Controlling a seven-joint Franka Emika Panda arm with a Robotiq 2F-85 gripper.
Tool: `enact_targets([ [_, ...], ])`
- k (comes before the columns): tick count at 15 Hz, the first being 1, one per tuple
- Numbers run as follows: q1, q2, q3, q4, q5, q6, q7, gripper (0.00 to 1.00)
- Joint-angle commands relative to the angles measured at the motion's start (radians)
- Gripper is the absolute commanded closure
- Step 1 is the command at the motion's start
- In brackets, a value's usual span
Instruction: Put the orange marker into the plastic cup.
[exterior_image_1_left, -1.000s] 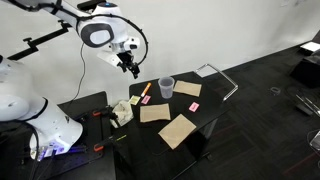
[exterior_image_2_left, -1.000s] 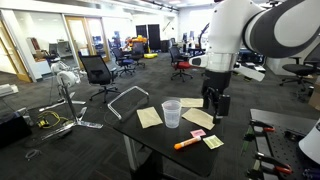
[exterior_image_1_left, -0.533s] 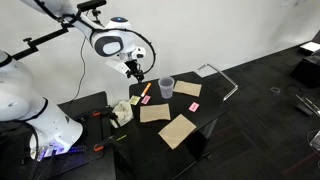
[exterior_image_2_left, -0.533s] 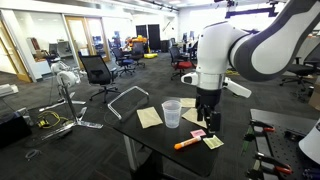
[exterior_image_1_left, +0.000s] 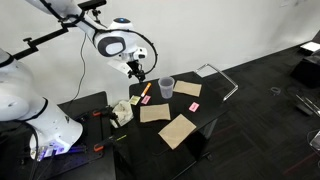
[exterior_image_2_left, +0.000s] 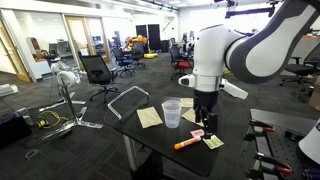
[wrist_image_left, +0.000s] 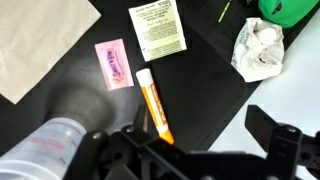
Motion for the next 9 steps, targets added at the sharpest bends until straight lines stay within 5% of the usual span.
enact_targets([
  [1,-0.024,0.031,0.028,0.015,0.009,0.034,-0.04,0.0],
  [9,-0.069,0.136,0.057,0.059,0.008,0.151,-0.165,0.0],
])
